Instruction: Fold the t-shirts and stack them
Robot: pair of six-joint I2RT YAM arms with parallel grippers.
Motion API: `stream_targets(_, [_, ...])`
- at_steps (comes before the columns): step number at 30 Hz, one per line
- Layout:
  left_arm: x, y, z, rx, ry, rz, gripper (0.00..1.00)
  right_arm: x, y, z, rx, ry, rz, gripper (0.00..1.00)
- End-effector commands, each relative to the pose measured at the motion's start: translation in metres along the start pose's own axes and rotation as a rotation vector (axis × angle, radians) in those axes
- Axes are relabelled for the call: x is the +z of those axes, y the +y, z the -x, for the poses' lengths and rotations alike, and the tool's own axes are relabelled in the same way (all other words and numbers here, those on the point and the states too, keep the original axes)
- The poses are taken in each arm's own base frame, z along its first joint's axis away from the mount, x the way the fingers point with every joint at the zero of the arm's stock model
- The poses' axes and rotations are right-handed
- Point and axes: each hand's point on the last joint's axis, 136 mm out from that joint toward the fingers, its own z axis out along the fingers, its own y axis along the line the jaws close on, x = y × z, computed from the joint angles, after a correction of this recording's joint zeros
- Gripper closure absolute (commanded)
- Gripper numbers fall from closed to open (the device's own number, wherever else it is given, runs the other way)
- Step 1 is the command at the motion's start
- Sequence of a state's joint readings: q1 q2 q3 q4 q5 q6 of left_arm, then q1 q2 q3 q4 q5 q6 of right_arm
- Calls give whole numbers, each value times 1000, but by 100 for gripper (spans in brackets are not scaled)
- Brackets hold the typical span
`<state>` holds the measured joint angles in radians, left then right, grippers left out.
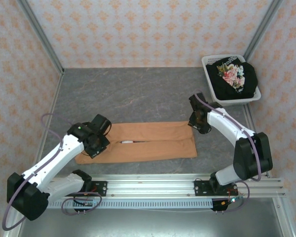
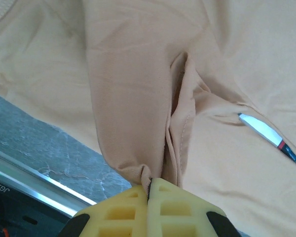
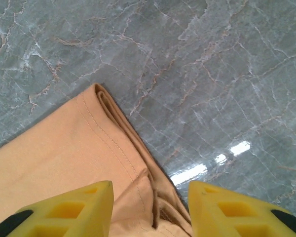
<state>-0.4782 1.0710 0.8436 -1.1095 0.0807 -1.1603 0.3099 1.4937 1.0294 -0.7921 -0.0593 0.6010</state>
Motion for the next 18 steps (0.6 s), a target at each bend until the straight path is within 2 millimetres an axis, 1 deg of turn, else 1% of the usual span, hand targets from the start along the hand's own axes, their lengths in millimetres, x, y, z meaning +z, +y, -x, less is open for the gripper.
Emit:
stream_targets(1, [-4, -9, -4, -12, 3, -1, 100, -4, 7, 7, -19, -13, 3, 57])
stream_targets(5, [0, -15, -9, -2, 5, -6, 100, -3, 9, 7, -25, -4, 4, 57])
stream_targets(11, [4, -20, -16, 12, 12, -23, 100, -2, 9, 4, -27, 5, 4, 57])
stream_targets(13, [7, -27, -22, 17, 29, -48, 100, -1, 8, 4, -28, 6, 1, 57])
stream_targets(18, [10, -24, -24, 31, 28, -24, 100, 0, 7, 3, -28, 12, -3, 57])
